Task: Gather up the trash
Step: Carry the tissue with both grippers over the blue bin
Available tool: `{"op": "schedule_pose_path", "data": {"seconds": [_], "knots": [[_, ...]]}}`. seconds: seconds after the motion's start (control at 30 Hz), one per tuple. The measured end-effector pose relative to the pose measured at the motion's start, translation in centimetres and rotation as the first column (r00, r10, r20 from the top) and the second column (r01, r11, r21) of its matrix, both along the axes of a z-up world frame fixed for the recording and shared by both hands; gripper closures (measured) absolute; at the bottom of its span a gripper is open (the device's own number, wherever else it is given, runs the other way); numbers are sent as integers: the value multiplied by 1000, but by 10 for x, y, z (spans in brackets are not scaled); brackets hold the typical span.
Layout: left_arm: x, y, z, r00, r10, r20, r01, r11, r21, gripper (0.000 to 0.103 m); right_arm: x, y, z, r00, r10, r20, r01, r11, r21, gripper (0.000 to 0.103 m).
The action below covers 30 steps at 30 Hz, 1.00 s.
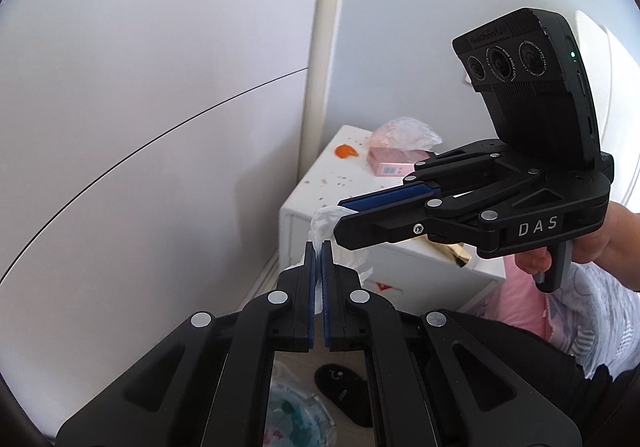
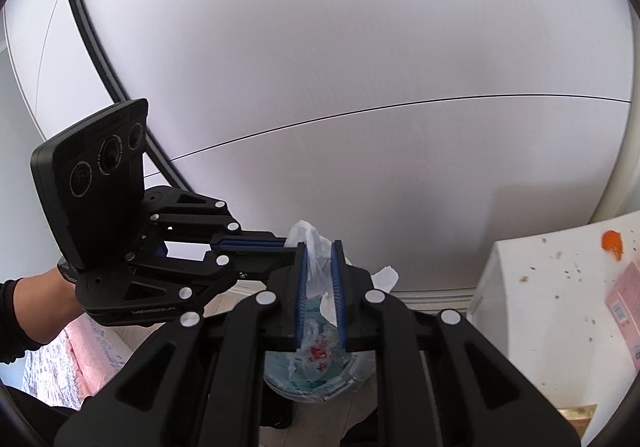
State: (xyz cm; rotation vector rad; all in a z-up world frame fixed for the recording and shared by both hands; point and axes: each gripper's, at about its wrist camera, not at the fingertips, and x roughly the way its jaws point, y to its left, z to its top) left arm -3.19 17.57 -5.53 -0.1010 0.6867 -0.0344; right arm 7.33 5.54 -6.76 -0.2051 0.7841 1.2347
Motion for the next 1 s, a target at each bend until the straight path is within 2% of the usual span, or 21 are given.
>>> {"op": "schedule_pose_path", "data": {"seconds": [0.17,0.43,0.77,1.0], "knots": [[-30,17,-4,997,74,-7,-74,997,-1,101,-10,26,-9,999,35,-20,-35,999,-6,89],[-67,39,-25,982,183,-52,-184,983,-8,101,-25,68,-41,994,83,-68,-87,995,-50,89],[-92,61,-62,964,239,-113,-247,968,-55,101,-27,107,-94,983,101,-153,-118,987,-108,89],[-98,77,-99,951,257,-175,-276,956,-99,101,-23,121,-132,974,101,-203,-135,978,-159,89]]}}
